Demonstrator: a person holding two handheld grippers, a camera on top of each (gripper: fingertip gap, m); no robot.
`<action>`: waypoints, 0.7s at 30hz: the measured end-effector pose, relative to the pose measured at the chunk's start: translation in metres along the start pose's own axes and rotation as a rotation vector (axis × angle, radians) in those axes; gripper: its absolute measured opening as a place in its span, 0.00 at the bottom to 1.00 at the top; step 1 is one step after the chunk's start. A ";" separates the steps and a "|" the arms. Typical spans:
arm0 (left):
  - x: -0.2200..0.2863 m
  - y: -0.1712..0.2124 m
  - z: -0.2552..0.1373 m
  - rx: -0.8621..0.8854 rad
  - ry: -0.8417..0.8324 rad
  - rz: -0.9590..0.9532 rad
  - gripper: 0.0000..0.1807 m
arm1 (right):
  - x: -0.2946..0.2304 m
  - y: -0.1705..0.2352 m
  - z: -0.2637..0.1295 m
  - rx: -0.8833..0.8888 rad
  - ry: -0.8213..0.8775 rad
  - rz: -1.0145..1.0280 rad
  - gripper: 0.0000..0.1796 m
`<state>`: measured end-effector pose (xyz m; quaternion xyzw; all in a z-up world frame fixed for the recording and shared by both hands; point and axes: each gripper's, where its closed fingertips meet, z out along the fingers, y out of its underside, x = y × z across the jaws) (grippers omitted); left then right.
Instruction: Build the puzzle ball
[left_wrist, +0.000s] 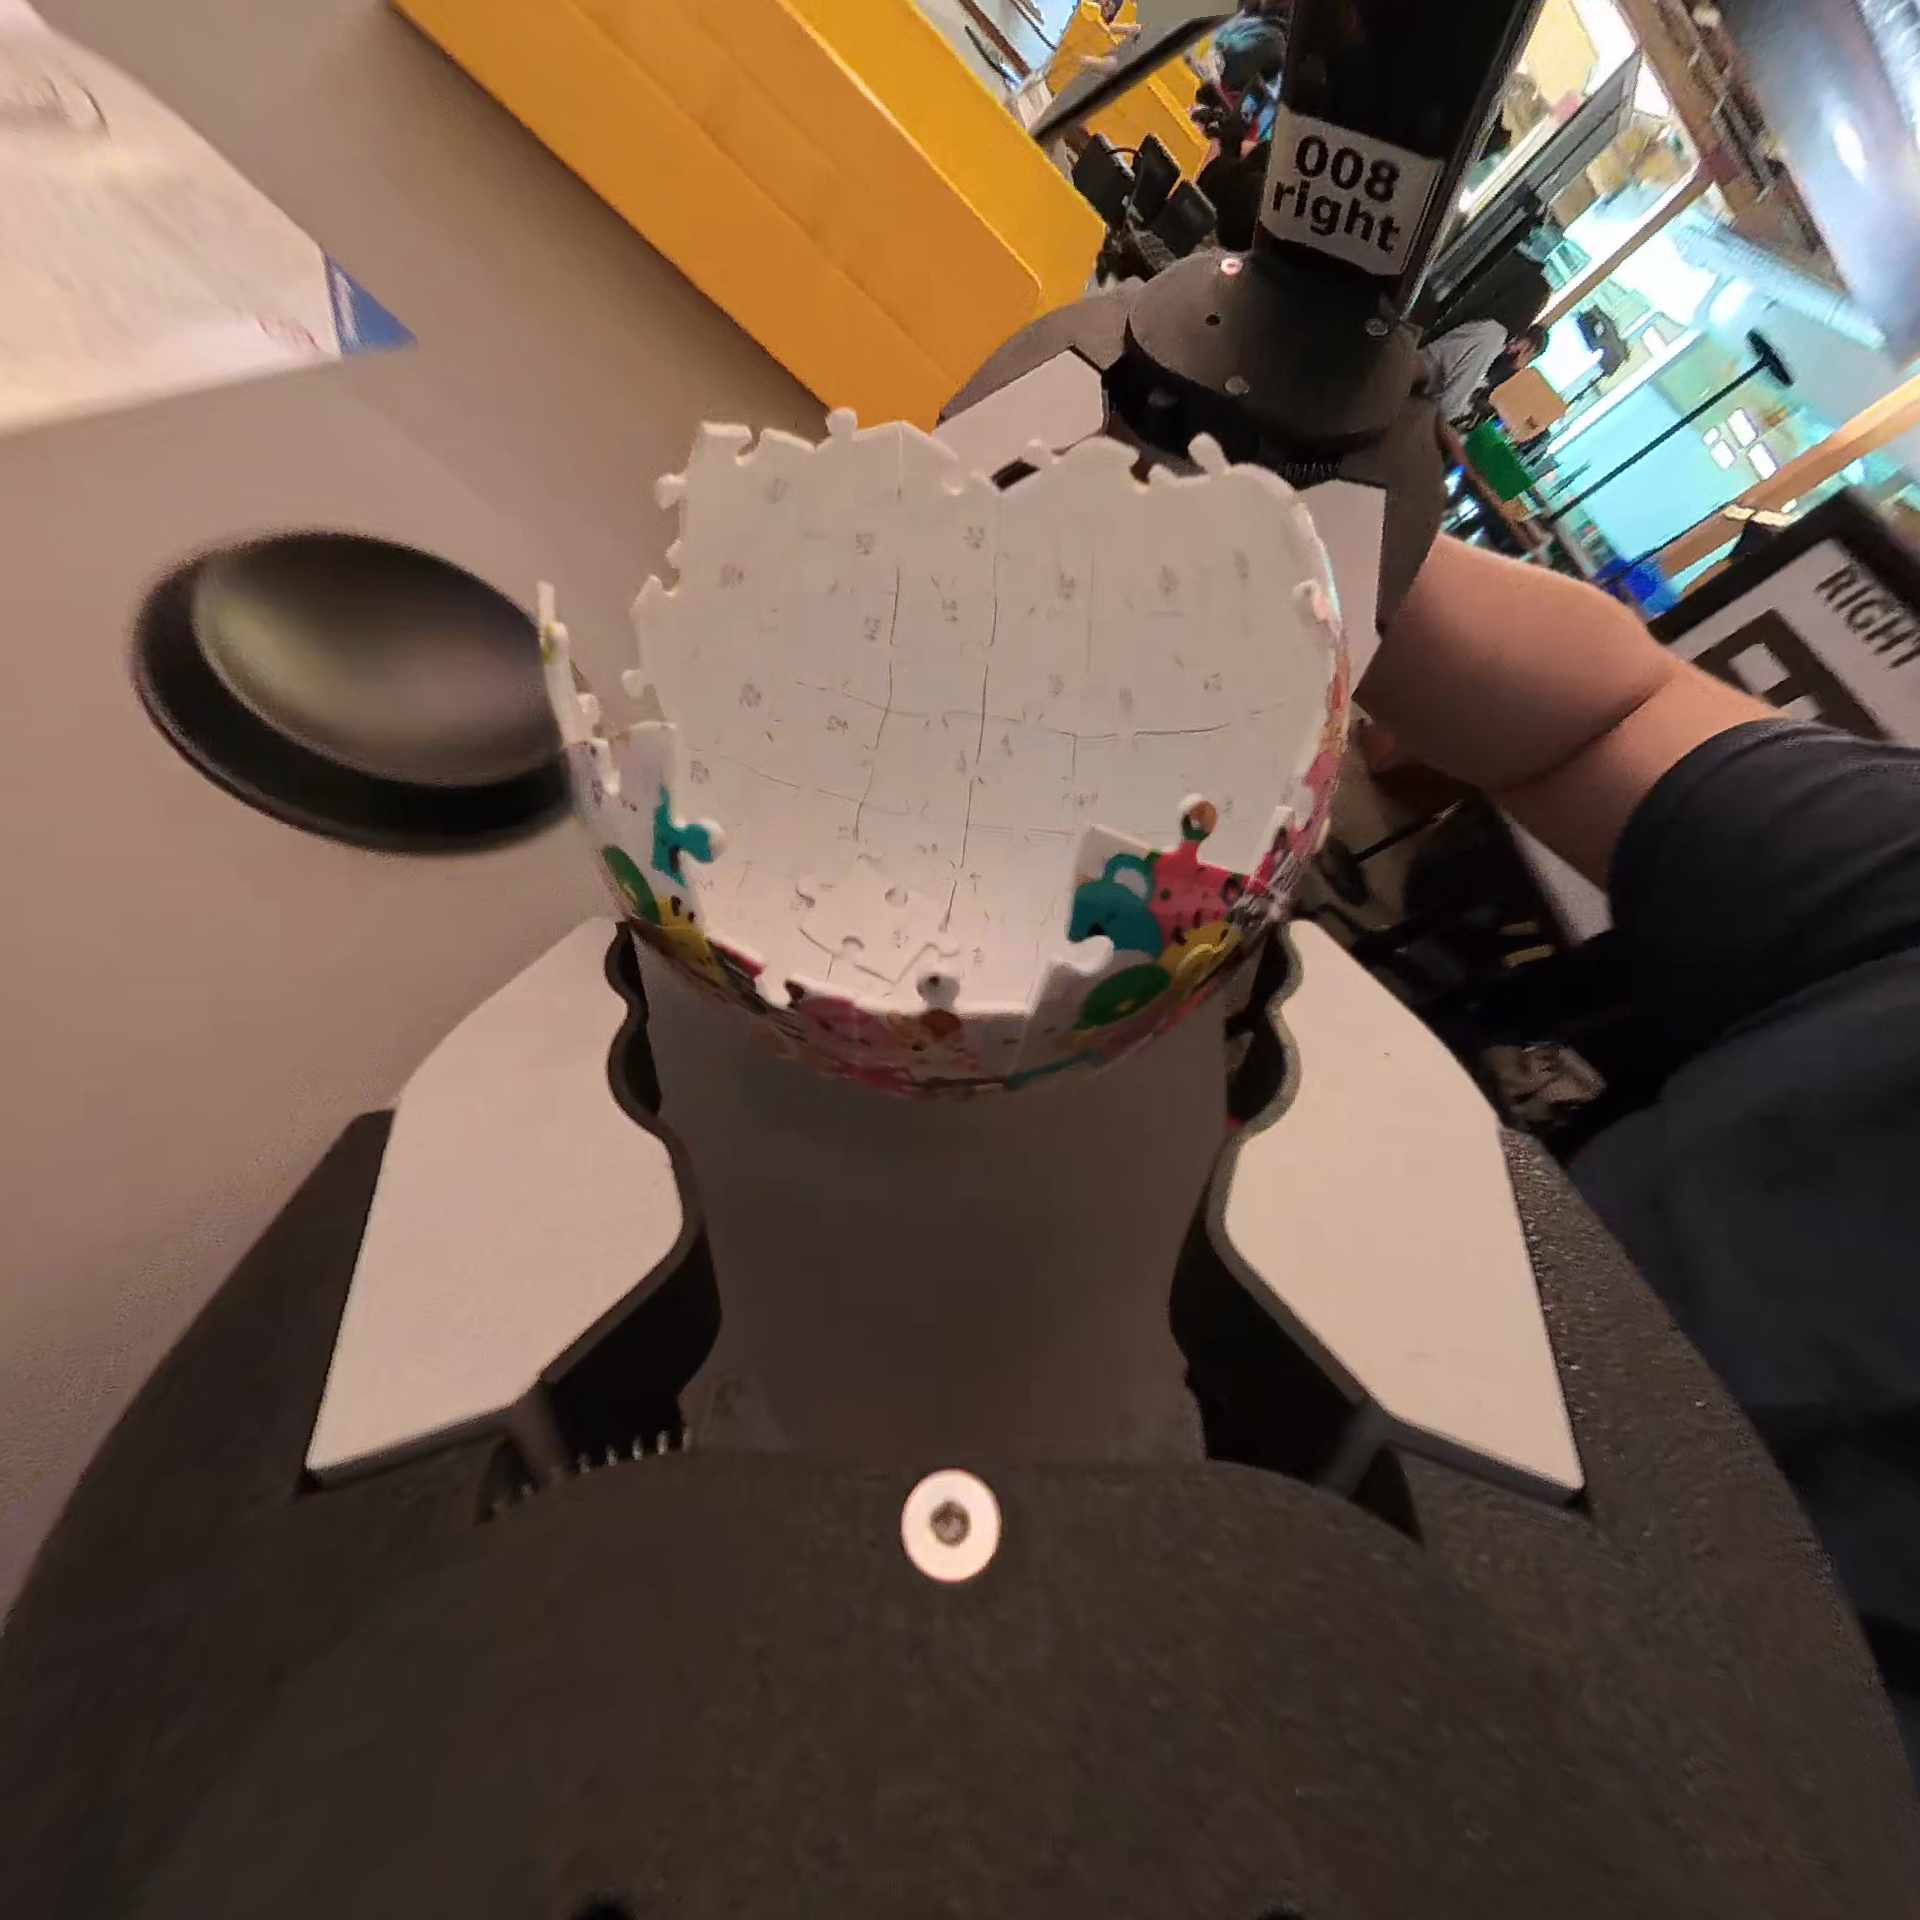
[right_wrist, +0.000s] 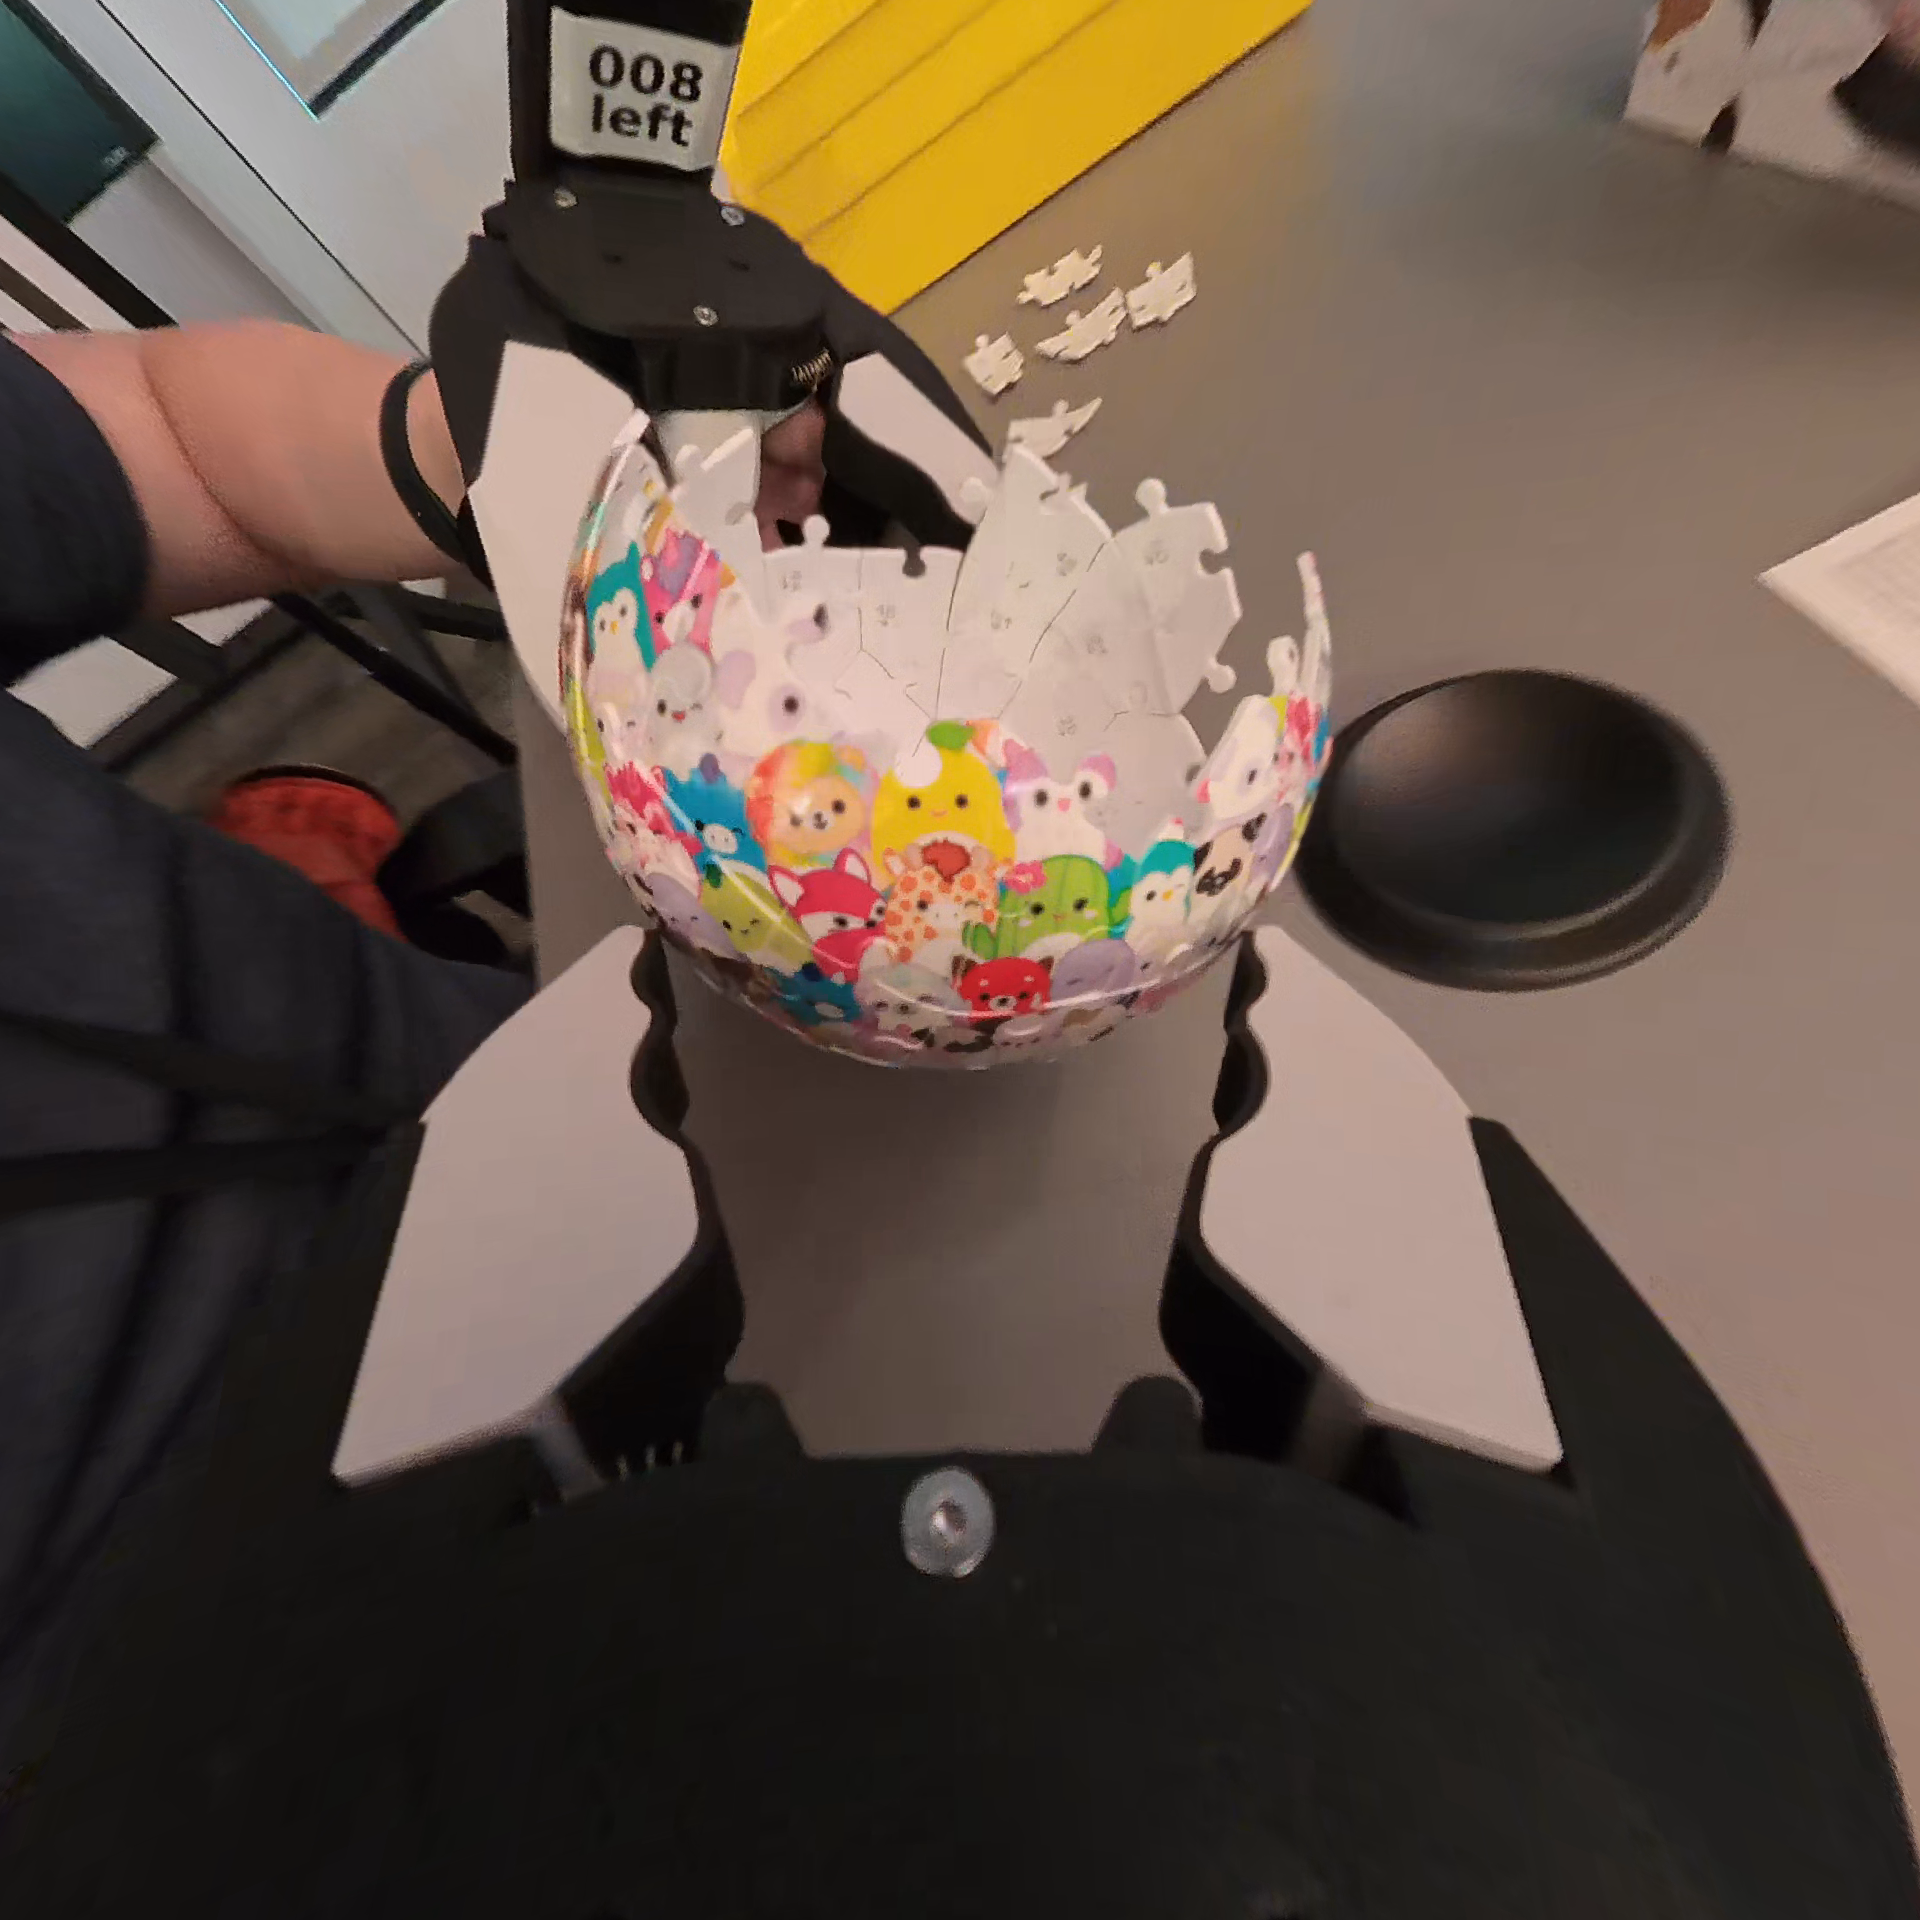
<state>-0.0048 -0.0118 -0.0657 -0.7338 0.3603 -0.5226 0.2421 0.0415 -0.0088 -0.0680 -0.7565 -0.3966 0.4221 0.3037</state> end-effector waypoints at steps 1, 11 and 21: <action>0.004 0.005 -0.001 -0.007 0.013 -0.038 0.61 | -0.006 0.002 0.001 -0.015 -0.018 0.036 0.57; 0.036 0.038 -0.006 0.048 0.132 -0.320 0.61 | -0.040 0.010 0.003 -0.146 -0.108 0.218 0.58; 0.048 0.037 -0.008 0.219 0.227 -0.419 0.61 | -0.051 0.002 -0.001 -0.295 -0.068 0.251 0.59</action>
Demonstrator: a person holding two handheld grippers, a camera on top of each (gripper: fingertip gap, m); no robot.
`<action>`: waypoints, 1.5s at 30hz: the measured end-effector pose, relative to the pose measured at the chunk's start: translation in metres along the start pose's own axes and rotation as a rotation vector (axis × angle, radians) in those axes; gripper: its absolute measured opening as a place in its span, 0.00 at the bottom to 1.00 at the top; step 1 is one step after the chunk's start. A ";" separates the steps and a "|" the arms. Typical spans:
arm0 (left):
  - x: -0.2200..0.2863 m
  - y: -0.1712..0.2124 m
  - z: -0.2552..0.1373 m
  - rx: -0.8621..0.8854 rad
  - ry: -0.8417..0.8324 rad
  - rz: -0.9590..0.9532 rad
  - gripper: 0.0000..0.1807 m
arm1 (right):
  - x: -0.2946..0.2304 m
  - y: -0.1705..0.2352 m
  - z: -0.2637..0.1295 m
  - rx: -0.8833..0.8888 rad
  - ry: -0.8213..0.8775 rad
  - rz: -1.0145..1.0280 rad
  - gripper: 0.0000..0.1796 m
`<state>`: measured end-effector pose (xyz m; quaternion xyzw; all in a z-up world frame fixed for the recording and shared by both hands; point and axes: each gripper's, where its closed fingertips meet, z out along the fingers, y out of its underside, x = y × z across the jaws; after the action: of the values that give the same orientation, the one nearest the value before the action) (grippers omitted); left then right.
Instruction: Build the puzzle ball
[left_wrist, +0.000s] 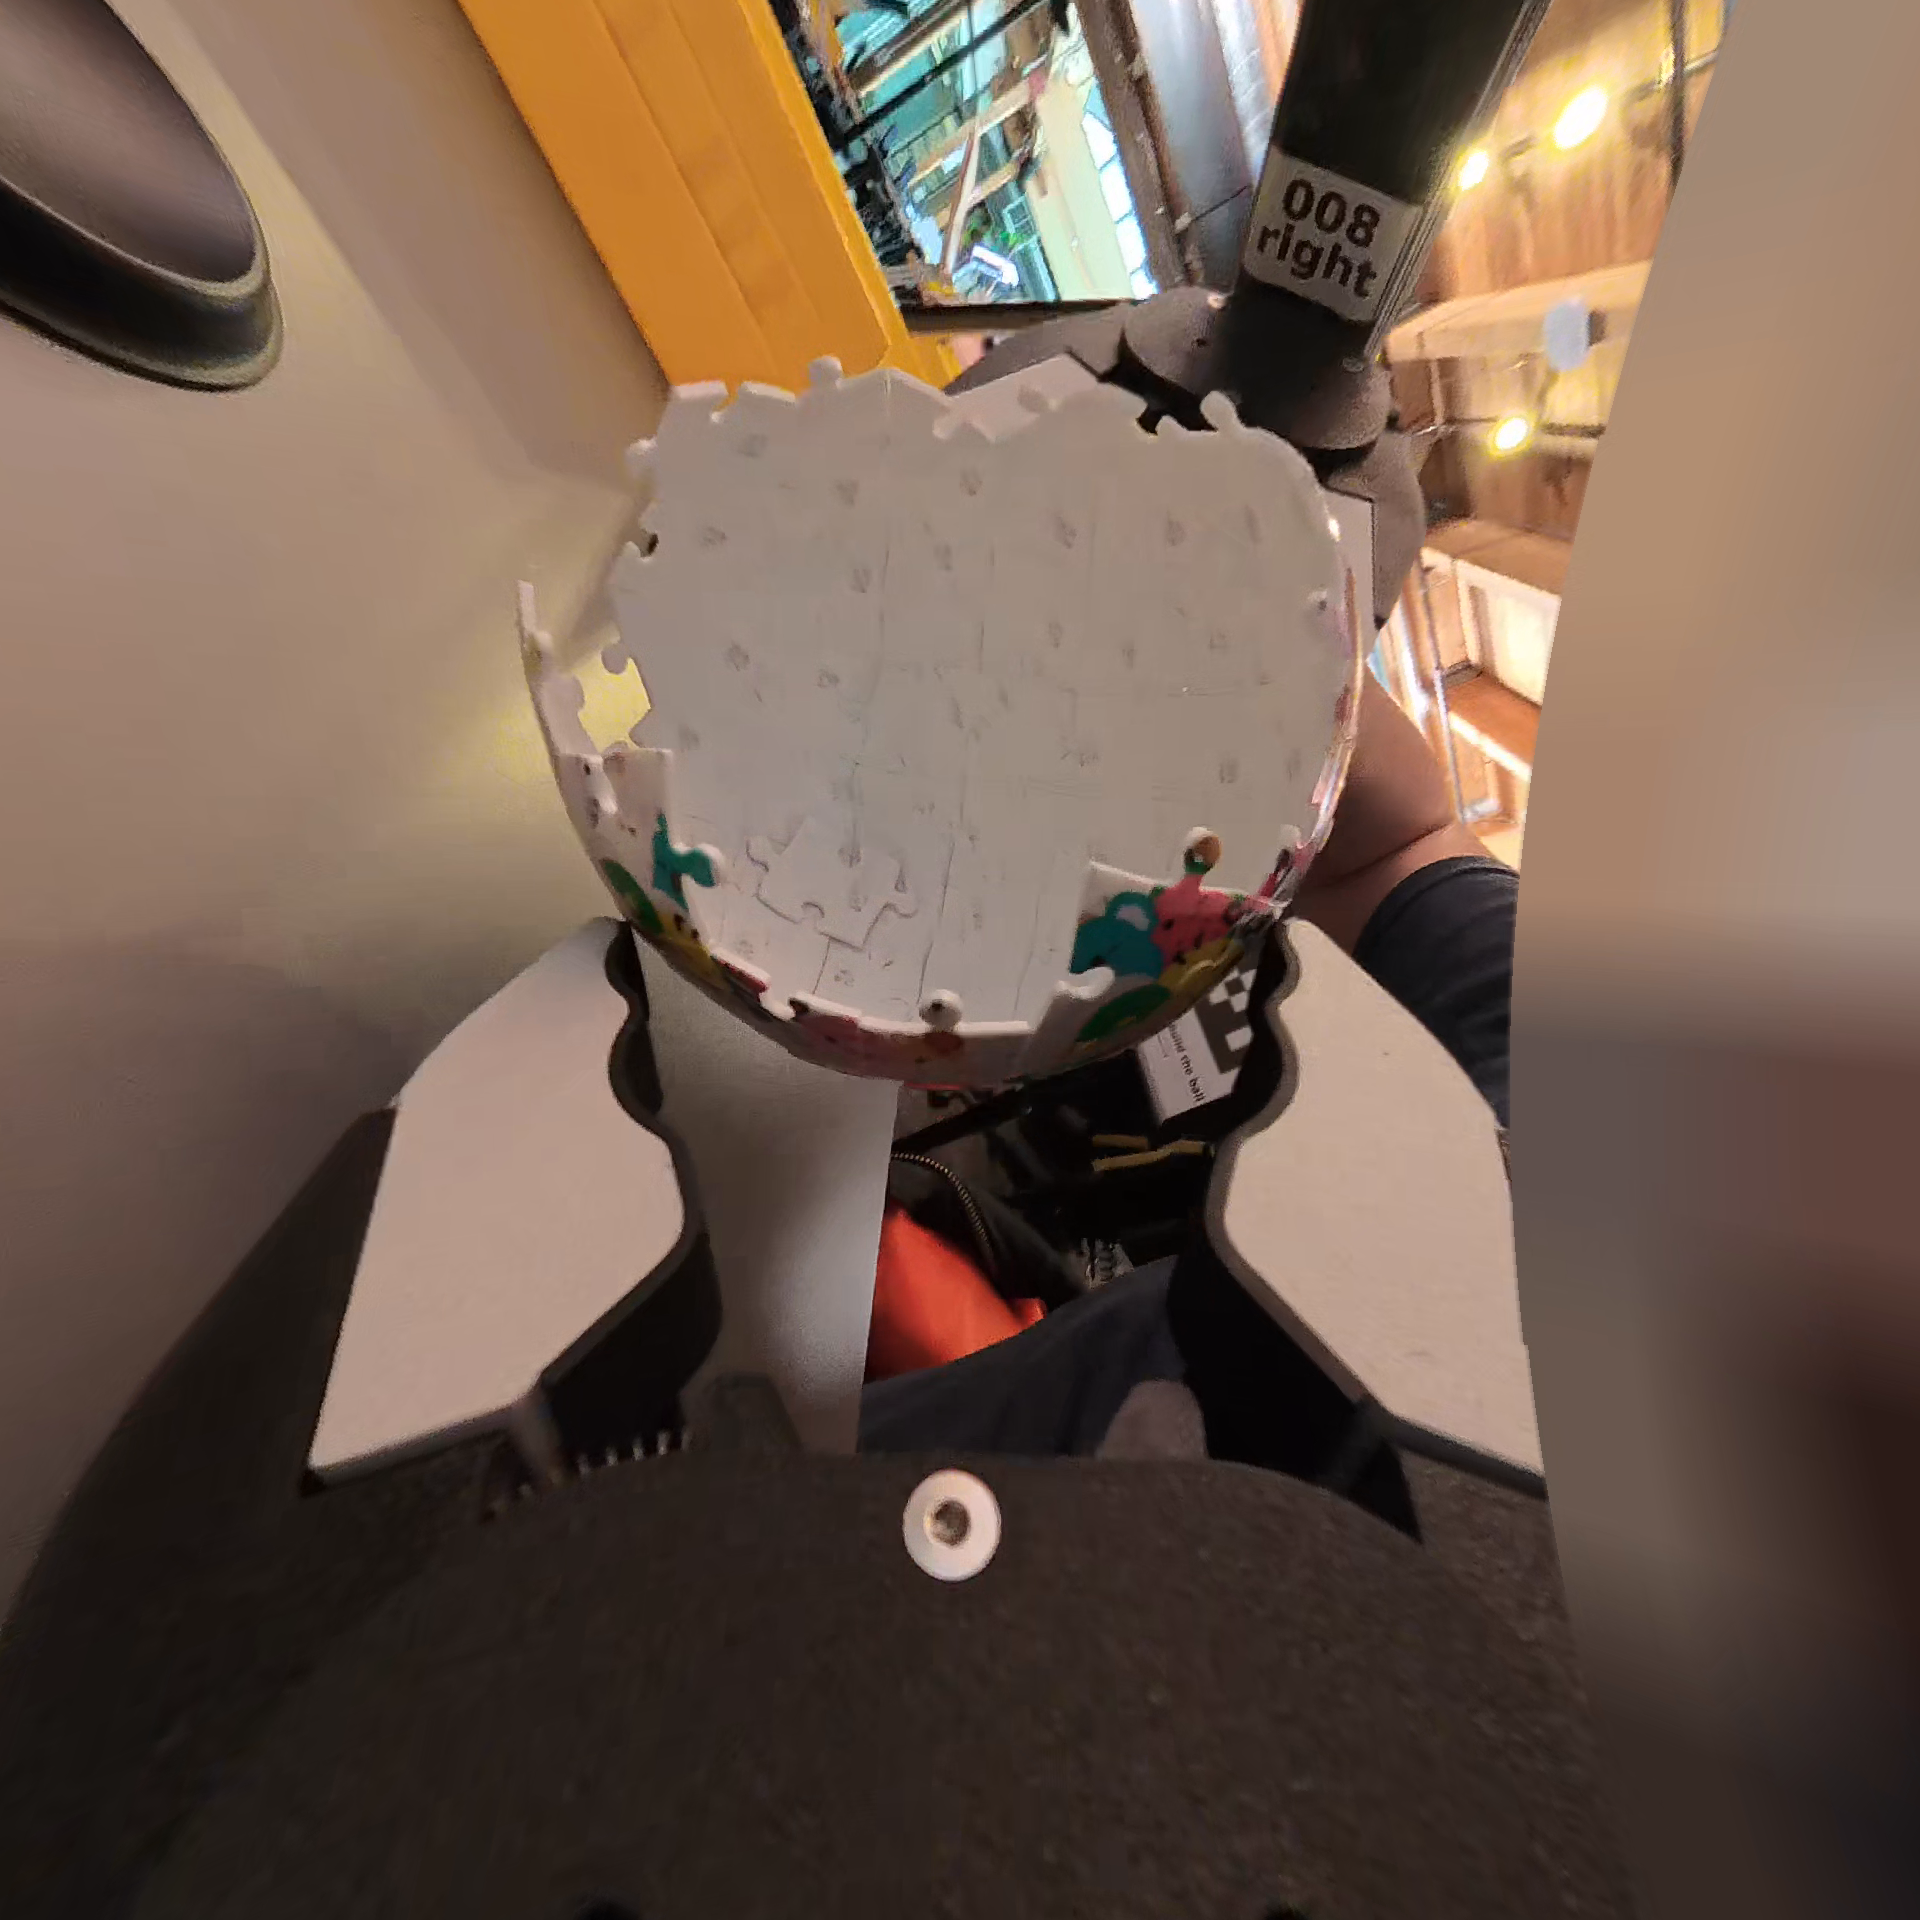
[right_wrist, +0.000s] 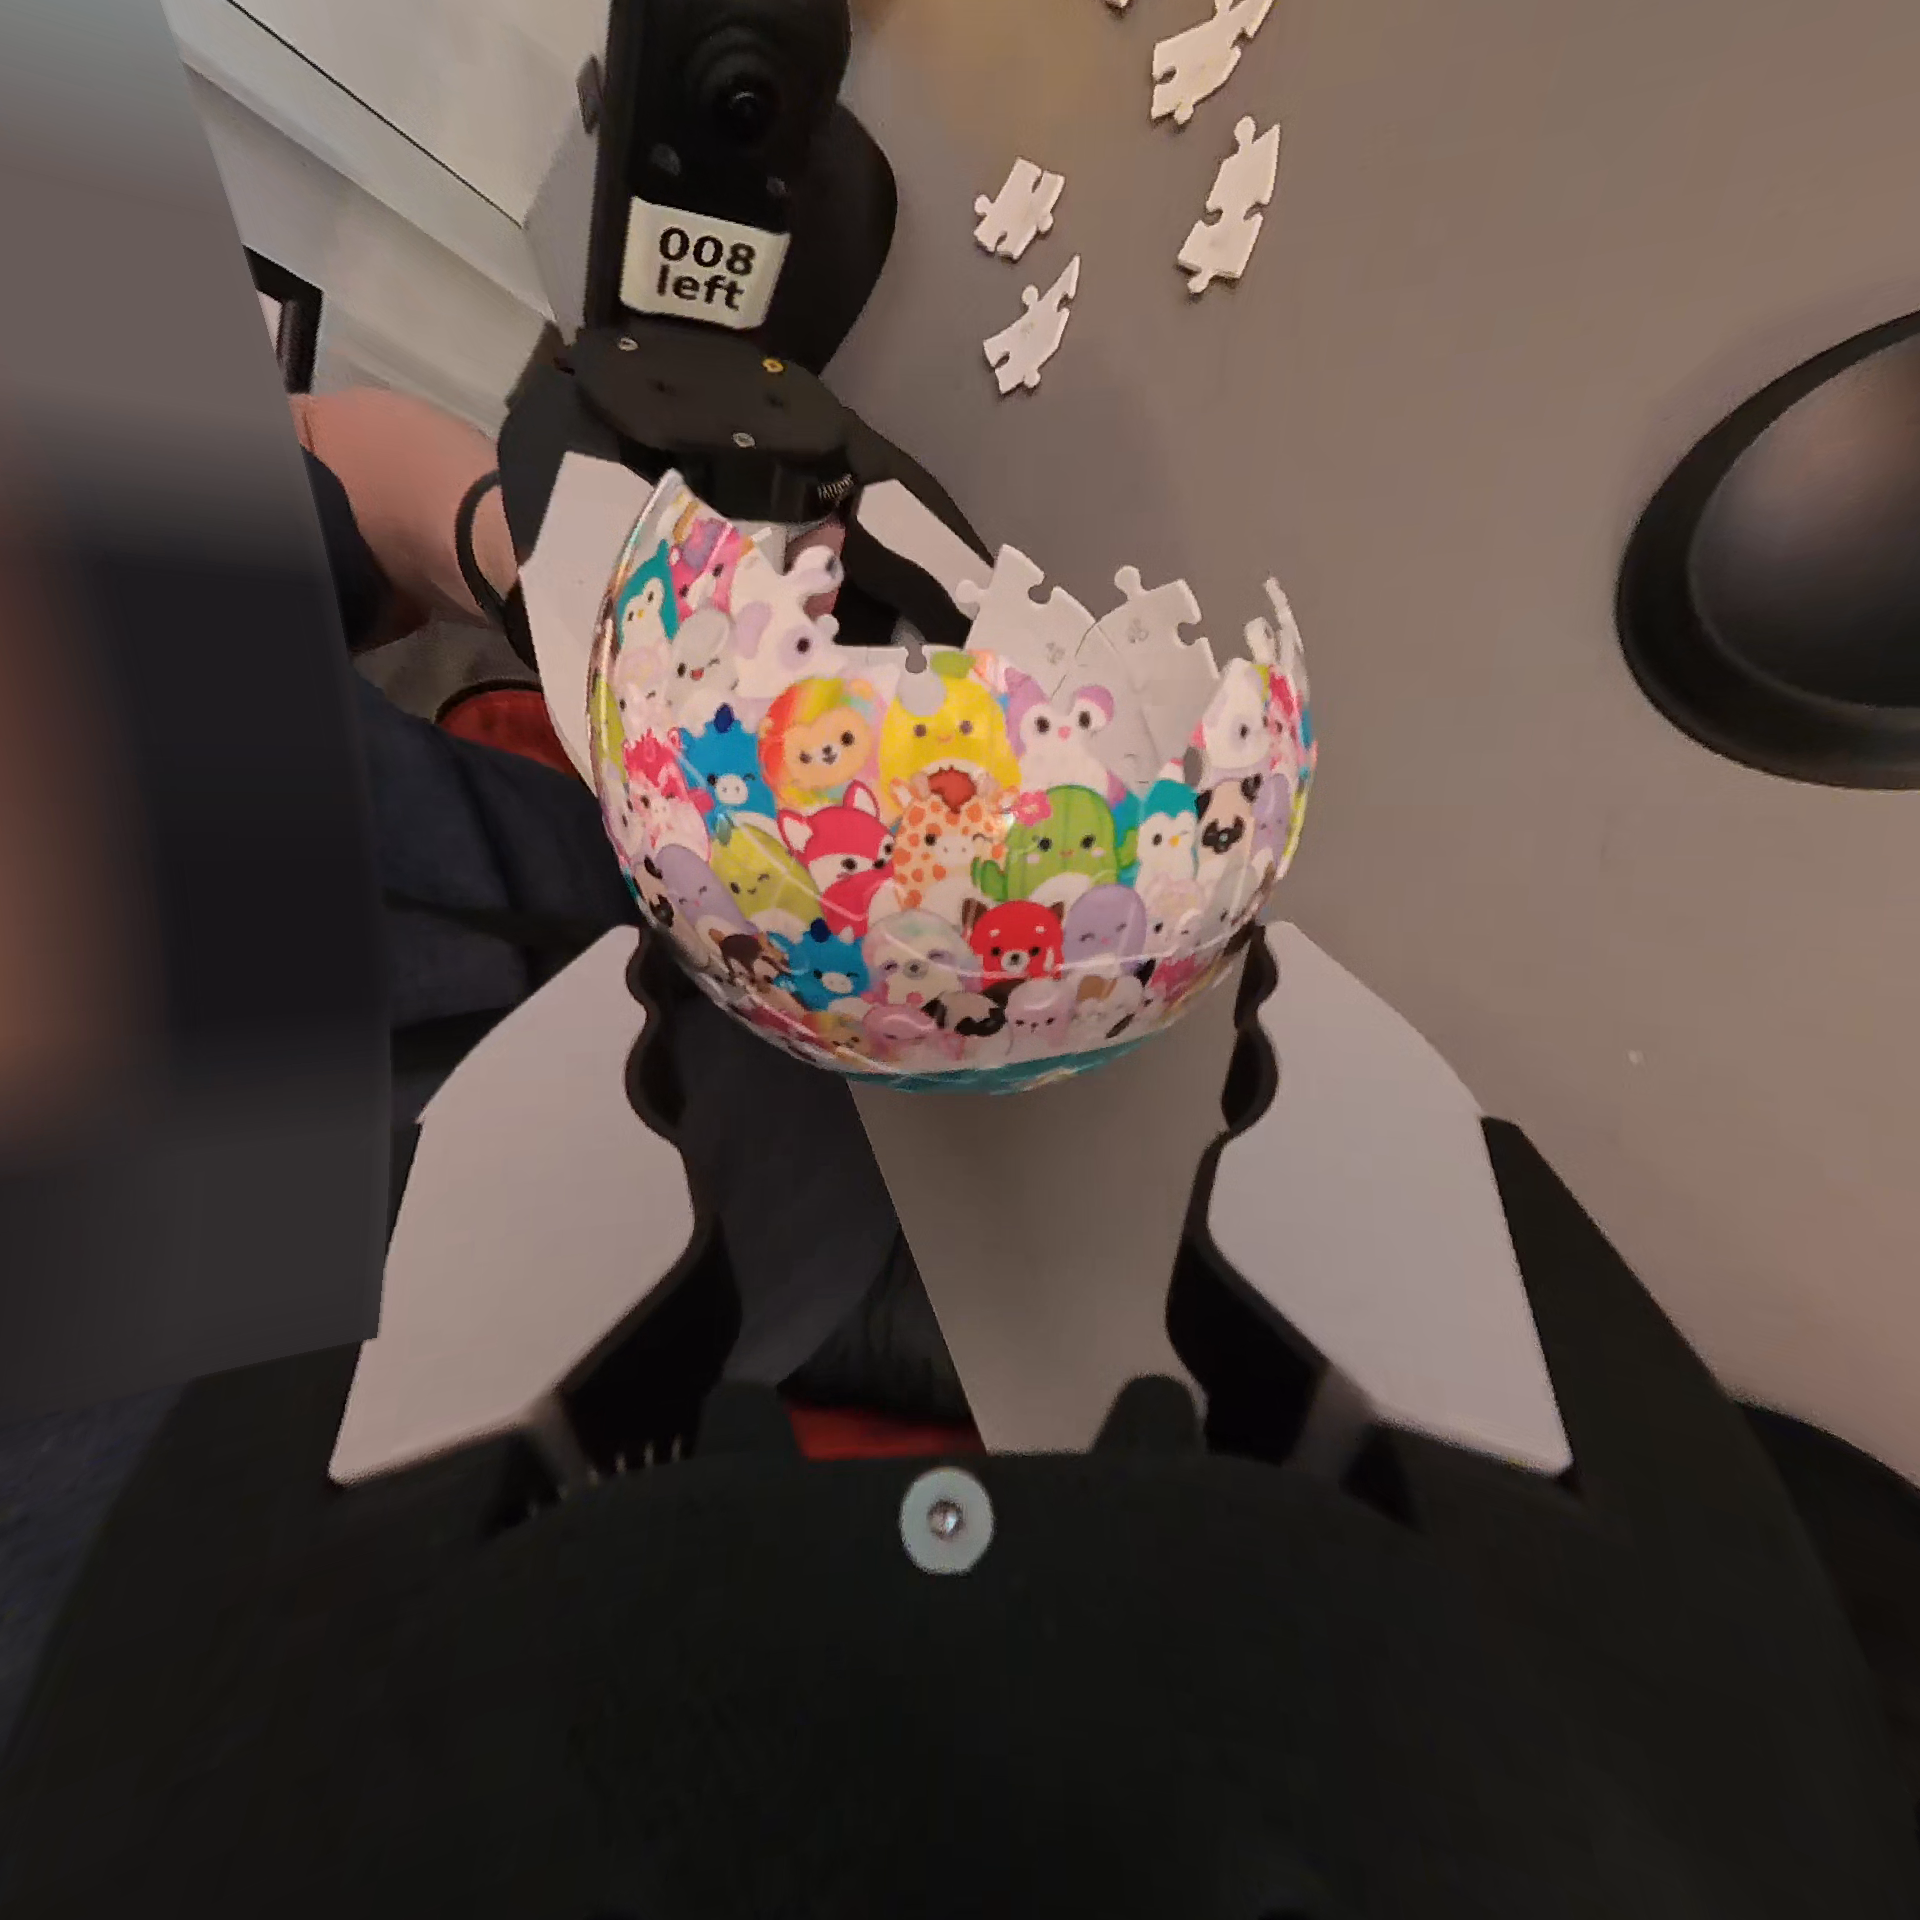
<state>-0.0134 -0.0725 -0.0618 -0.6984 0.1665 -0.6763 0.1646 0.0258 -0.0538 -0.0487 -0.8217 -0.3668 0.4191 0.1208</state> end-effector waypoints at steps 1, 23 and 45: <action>0.001 -0.001 0.000 0.014 0.013 0.003 0.61 | -0.001 -0.001 -0.001 -0.014 0.011 -0.008 0.59; -0.007 -0.003 -0.014 0.107 -0.006 -0.161 0.60 | 0.003 0.006 0.017 -0.048 -0.028 0.023 0.57; -0.013 -0.007 -0.037 -0.073 -0.208 -0.350 0.60 | 0.004 0.005 0.045 0.049 -0.250 0.118 0.56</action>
<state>-0.0505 -0.0609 -0.0689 -0.7882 0.0489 -0.6125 0.0354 -0.0048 -0.0589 -0.0813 -0.7800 -0.3198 0.5334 0.0697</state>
